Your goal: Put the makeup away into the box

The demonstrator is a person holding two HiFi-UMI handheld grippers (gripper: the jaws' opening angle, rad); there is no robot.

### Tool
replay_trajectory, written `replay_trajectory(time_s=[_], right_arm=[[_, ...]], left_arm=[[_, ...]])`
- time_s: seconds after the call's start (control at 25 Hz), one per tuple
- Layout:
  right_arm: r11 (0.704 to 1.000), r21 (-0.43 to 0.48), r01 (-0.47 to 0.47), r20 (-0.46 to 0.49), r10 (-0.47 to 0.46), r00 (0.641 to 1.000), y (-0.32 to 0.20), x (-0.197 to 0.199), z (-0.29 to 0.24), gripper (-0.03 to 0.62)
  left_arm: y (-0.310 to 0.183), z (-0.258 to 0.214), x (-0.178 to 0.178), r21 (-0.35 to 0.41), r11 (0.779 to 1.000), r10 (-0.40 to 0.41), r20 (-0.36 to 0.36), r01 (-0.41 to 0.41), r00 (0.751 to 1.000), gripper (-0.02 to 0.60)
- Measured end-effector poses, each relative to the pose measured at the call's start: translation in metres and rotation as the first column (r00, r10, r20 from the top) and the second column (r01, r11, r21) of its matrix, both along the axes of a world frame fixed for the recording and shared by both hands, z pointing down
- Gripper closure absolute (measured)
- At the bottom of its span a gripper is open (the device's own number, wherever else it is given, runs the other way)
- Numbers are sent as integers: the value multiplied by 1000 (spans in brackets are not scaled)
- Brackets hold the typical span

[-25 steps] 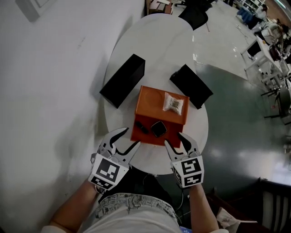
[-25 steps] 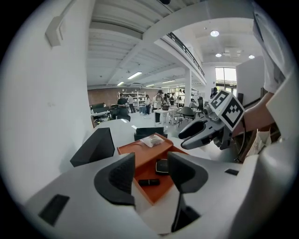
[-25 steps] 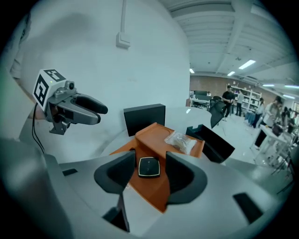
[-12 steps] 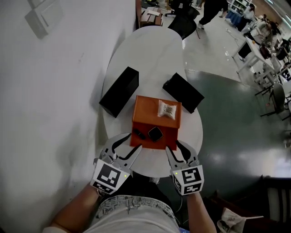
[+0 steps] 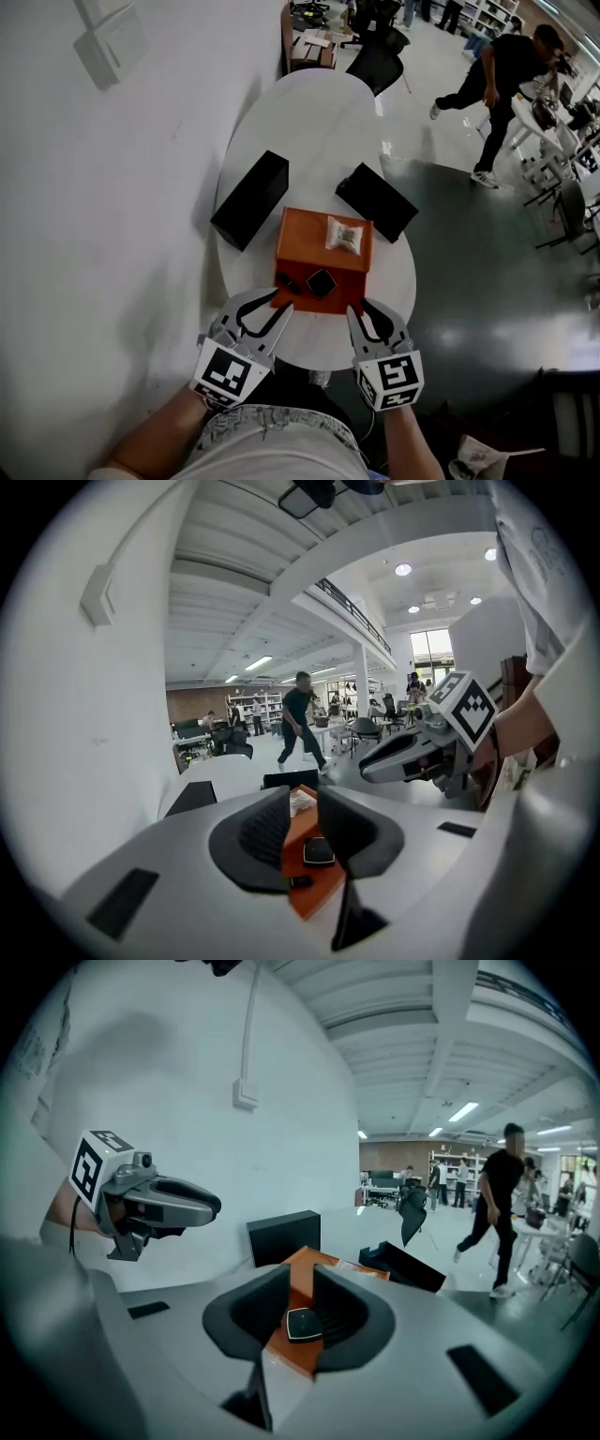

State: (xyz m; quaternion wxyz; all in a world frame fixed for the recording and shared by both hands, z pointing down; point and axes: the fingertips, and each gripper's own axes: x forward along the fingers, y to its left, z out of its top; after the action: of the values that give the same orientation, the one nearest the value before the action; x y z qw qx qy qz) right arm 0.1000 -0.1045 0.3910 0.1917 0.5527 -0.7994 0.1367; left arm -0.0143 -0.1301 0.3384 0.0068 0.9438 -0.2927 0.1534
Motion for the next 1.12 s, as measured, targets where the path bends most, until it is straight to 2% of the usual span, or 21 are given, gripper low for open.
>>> replay_trajectory(time_s=[0.32, 0.6, 1.12], right_arm=[[999, 44, 28, 12, -28, 1000, 3, -4, -18, 554], [997, 55, 46, 30, -48, 998, 8, -8, -22, 586], [994, 86, 72, 97, -81, 992, 19, -3, -36, 588]], left_arm=[[7, -13, 1, 38, 999, -1, -11, 1, 1000, 517], [12, -13, 1, 29, 999, -14, -27, 14, 1000, 534], [20, -23, 5, 38, 998, -43, -40, 45, 998, 551]])
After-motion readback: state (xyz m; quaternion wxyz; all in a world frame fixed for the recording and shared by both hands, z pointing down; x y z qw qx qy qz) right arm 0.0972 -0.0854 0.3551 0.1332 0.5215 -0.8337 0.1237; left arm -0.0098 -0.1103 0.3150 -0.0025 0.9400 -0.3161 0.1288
